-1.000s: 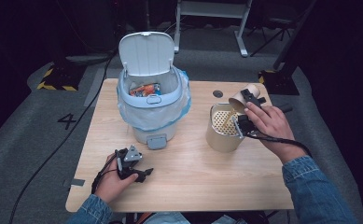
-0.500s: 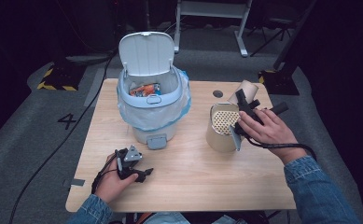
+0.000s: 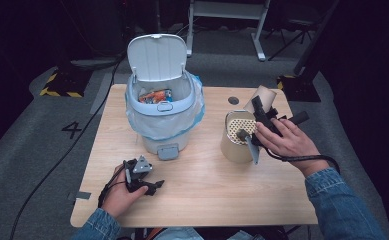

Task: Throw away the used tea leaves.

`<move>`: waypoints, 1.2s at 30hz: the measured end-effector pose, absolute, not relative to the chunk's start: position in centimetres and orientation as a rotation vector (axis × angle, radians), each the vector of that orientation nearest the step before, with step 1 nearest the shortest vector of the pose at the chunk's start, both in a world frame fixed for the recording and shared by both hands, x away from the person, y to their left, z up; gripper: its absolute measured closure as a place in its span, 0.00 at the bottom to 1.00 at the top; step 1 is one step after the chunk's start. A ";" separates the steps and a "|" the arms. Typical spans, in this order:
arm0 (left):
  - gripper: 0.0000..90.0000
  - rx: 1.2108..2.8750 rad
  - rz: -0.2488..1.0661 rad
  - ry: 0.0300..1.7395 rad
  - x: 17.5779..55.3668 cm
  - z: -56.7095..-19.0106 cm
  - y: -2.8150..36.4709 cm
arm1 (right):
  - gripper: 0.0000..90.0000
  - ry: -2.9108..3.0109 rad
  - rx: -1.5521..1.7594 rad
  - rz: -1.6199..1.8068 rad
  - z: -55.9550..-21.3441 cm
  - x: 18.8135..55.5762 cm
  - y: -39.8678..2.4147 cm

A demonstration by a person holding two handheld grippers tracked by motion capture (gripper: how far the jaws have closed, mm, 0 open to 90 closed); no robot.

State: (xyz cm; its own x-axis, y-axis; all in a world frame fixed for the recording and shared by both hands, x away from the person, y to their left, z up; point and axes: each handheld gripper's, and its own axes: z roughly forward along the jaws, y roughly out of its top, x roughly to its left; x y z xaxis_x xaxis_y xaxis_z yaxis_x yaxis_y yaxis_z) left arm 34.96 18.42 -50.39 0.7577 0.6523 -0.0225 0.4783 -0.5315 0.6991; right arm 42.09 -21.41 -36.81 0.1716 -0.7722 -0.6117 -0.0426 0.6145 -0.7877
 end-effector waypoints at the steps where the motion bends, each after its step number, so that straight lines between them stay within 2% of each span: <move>1: 0.24 2.236 0.314 0.842 35.0 -50.4 18.4 | 0.36 1.330 -0.768 -0.571 -36.7 42.1 -21.4; 7: 0.24 2.237 0.314 0.842 35.0 -50.4 18.4 | 0.35 1.573 -0.518 -0.210 -34.7 42.5 -22.1; 12: 0.24 2.237 0.314 0.842 35.0 -50.4 18.4 | 0.34 1.870 -0.199 0.260 -32.9 43.6 -23.7; 21: 0.25 2.234 0.312 0.845 34.9 -50.4 18.4 | 0.34 2.201 0.395 0.909 -32.6 45.5 -26.8; 27: 0.24 2.235 0.311 0.844 34.9 -50.4 18.4 | 0.34 2.303 0.638 1.236 -32.9 46.5 -28.8; 36: 0.24 2.236 0.312 0.841 35.0 -50.4 18.4 | 0.34 2.417 0.718 1.370 -32.6 46.6 -29.7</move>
